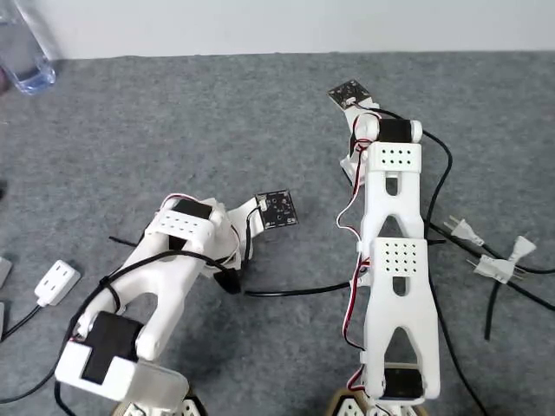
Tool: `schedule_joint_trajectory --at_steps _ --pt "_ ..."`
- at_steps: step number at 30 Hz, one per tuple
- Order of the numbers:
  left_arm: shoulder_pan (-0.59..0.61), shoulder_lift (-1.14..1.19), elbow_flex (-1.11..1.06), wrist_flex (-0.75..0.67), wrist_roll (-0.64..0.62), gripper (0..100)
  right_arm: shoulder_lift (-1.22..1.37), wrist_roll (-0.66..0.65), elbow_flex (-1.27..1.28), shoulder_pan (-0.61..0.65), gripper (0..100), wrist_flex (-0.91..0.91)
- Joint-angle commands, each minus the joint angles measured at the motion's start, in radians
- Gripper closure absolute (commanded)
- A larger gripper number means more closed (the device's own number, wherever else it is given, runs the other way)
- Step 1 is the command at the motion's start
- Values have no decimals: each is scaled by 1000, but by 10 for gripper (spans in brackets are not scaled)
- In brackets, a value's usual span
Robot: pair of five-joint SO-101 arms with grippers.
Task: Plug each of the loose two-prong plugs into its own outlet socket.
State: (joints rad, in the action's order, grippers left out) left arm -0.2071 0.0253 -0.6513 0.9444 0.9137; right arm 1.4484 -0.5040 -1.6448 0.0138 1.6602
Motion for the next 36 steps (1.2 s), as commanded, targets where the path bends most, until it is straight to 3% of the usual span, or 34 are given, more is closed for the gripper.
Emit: schedule_joint_trajectory --at_steps 1,17,22,29,36 --pt "5 2 27 14 -6 644 2 -8 -31 -25 775 -25" --pt "37 9 136 -35 -5 644 2 -8 -31 -25 775 -25" --pt "69 106 171 -78 -3 644 2 -8 -31 -25 775 -24" --pt "97 278 397 44 -6 644 2 -8 -31 -25 775 -24" --pt "91 292 447 49 -6 644 2 -9 -31 -24 775 -25"
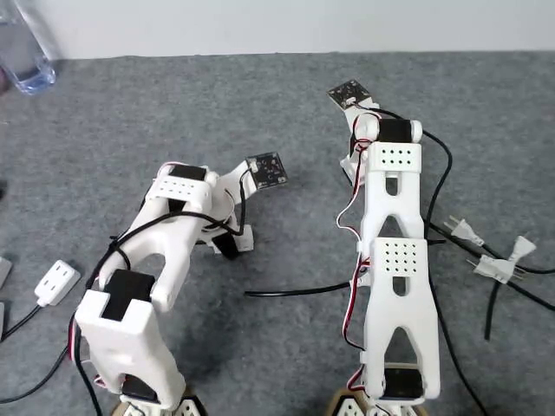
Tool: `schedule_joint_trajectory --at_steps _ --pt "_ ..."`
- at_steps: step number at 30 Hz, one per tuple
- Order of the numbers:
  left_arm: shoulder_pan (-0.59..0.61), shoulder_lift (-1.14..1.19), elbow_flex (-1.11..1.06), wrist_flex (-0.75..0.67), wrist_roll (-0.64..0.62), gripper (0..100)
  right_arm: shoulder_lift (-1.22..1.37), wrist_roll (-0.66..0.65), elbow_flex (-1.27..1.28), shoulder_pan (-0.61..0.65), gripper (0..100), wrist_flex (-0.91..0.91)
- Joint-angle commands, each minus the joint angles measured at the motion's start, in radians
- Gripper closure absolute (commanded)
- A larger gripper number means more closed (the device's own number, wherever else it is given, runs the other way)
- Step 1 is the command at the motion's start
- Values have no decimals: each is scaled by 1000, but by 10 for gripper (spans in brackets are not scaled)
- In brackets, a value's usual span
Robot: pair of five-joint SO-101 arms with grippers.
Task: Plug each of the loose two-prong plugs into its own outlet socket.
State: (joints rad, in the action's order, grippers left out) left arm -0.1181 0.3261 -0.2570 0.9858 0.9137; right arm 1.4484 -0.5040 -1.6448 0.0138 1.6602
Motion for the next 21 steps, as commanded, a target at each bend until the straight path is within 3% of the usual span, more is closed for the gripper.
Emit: schedule_joint_trajectory --at_steps 1,21 --pt "2 -17 61 8 -6 644 2 -9 -31 -24 775 -25" --pt "28 -120 88 29 -5 644 2 -9 -31 -24 775 -25"
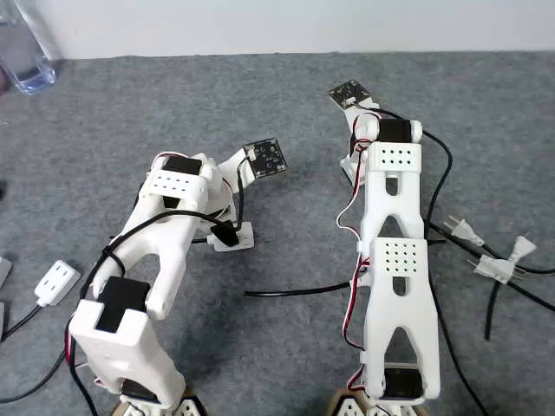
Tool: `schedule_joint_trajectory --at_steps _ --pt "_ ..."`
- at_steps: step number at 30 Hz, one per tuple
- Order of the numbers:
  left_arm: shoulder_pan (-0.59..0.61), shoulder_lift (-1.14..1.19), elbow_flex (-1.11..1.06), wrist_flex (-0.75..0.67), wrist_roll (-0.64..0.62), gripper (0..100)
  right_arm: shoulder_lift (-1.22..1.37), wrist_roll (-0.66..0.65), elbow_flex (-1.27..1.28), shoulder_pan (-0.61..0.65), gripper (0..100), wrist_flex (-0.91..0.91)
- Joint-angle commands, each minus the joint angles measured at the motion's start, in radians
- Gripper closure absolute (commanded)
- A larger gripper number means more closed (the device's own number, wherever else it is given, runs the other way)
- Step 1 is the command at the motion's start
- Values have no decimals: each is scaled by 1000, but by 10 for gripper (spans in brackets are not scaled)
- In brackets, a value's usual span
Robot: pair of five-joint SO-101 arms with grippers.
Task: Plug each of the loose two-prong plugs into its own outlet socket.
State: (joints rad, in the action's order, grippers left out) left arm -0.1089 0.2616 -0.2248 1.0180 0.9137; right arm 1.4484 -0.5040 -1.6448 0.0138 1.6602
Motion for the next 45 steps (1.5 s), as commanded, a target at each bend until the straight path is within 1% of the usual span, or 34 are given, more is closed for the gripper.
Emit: schedule_joint_trajectory --at_steps 1,5,10,12,16,18,25,29,33,36,38,41,43,45 --pt "28 -51 76 2 -5 644 2 -9 -31 -24 775 -25" --pt "64 -49 116 -2 -5 644 4 -9 -31 -24 775 -25" --pt "69 -49 117 2 -3 644 4 -9 -31 -24 775 -25" --pt "58 -57 114 17 -6 644 4 -9 -31 -24 775 -25" --pt "-8 -60 116 115 -17 644 4 -9 -31 -24 775 -25" --pt "-29 -48 104 118 -17 644 4 -9 -31 -24 775 -25" --pt "-32 -12 21 11 -15 644 4 -9 -31 -24 775 -25" --pt "-32 54 27 -20 -14 644 4 -9 -31 -24 775 -25" --pt "-34 137 102 37 8 644 4 -9 -31 -24 775 -25" --pt "-34 189 180 115 12 648 4 -9 -31 -24 775 -25" --pt "-37 218 226 161 14 686 4 -9 -31 -24 775 -27" --pt "-40 244 271 210 14 777 4 -9 -31 -24 775 -27" --pt "-40 250 283 229 14 829 4 -9 -31 -24 775 -27" --pt "-40 250 283 230 14 859 4 -9 -31 -24 775 -27"
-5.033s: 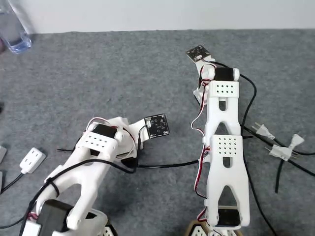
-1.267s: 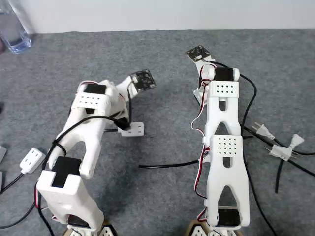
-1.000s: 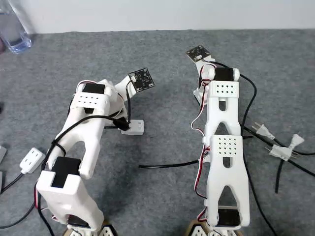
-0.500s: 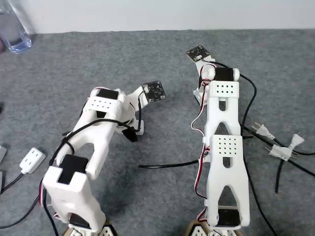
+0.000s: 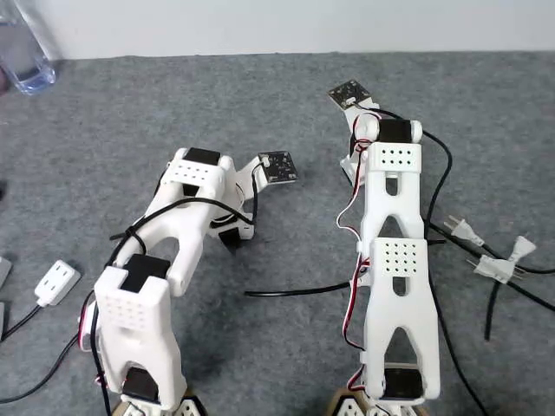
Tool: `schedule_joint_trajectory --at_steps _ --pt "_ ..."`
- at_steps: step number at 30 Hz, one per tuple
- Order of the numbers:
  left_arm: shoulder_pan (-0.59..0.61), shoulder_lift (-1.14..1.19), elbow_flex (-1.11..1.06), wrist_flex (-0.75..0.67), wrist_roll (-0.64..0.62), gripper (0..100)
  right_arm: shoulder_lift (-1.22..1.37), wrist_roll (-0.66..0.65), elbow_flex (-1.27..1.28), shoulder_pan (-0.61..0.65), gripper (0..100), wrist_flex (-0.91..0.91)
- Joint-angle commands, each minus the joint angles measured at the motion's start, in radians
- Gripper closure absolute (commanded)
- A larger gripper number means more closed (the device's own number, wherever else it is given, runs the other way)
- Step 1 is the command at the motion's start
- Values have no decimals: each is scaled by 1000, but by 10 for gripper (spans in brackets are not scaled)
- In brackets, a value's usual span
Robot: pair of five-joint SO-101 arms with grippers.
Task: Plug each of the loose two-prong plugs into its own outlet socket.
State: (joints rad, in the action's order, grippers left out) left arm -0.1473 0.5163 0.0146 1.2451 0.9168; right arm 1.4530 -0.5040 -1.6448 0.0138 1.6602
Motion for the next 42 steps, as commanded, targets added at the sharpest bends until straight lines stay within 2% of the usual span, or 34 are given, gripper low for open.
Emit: schedule_joint_trajectory --at_steps 1,9,16,35,42 --pt "-2 -5 42 3 11 867 -1 -9 -29 -24 775 -27" --pt "-5 -5 39 9 11 914 19 -34 -37 -21 775 -36" --pt "-91 -6 42 157 58 979 21 -44 -37 -21 775 -35" --pt "-199 -6 18 218 63 979 21 -44 -37 -21 775 -36" --pt "-199 3 22 216 6 964 21 -46 -37 -21 775 -36"
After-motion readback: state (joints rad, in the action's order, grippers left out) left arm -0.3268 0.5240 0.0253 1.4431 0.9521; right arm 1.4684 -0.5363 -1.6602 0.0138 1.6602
